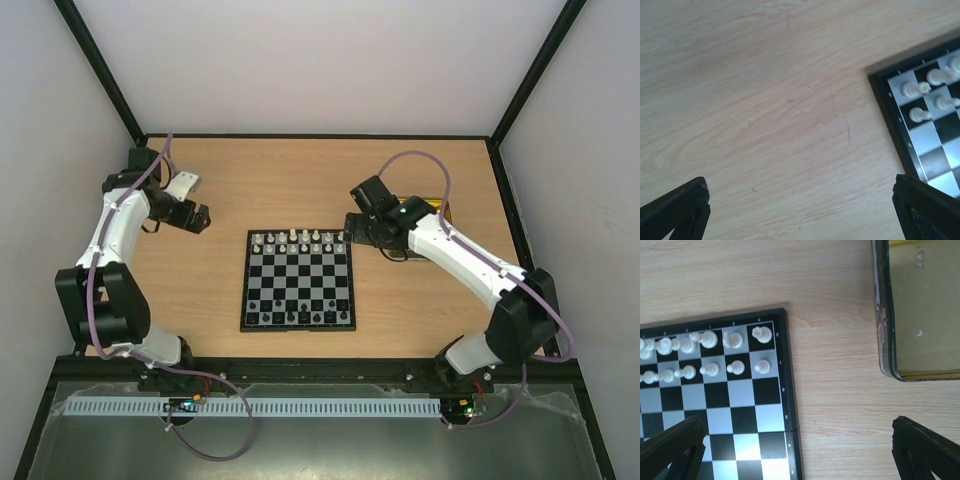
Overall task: Set up the chess pieces on the board
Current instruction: Reset both arms
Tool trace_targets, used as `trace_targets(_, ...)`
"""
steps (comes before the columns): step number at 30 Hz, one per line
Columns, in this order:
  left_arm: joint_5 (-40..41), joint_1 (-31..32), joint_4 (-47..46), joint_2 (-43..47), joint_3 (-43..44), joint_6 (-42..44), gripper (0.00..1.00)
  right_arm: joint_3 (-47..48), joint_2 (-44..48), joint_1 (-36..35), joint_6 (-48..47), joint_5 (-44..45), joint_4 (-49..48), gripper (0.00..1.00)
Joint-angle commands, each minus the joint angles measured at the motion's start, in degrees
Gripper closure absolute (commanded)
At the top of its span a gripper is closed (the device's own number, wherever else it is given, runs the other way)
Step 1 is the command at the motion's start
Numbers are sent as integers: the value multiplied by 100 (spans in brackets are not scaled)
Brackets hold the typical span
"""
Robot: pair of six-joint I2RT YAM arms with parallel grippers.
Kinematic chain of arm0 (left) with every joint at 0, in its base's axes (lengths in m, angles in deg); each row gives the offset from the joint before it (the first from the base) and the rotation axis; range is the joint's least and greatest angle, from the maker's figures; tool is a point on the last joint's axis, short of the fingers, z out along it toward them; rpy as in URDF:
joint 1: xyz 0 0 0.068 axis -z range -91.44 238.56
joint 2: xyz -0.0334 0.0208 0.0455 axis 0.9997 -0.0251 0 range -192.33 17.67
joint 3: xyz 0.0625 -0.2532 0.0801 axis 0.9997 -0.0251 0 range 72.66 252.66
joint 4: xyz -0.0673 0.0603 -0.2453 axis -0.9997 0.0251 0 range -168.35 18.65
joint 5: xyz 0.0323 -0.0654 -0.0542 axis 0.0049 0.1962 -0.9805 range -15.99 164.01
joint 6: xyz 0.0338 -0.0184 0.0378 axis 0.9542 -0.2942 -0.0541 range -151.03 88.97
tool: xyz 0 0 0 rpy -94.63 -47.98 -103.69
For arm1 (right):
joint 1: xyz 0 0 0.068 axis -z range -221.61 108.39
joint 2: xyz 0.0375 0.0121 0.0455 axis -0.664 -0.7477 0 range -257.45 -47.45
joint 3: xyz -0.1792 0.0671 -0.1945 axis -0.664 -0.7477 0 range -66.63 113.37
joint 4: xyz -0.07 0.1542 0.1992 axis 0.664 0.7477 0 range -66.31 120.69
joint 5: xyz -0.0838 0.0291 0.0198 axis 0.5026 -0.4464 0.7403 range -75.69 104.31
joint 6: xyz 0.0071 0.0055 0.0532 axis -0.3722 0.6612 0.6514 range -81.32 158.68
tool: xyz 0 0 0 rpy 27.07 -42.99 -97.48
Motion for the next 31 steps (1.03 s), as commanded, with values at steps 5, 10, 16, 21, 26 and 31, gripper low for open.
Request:
trace_targets(5, -613, 53, 508, 861, -760, 547, 1, -1092, 1007, -3, -241, -291, -462, 2)
trace_targets(10, -600, 49, 522, 1079, -1002, 508, 1, -1339, 1479, 6, -270, -367, -566, 2)
trace_targets(16, -620, 49, 515, 1232, -1042, 395, 1, -1058, 1745, 58, -294, 44, -208, 3)
trace_targets(21, -655, 52, 478, 1303, -1125, 311, 1, -1035, 1872, 69, -235, 40, -75, 2)
trace_targets(26, -692, 50, 479, 1334, -1152, 267, 1, -1133, 1944, 70, -197, -48, -112, 2)
trace_targets(31, -667, 49, 462, 1348, -1176, 272, 1, -1125, 1983, 67, -224, 10, -147, 2)
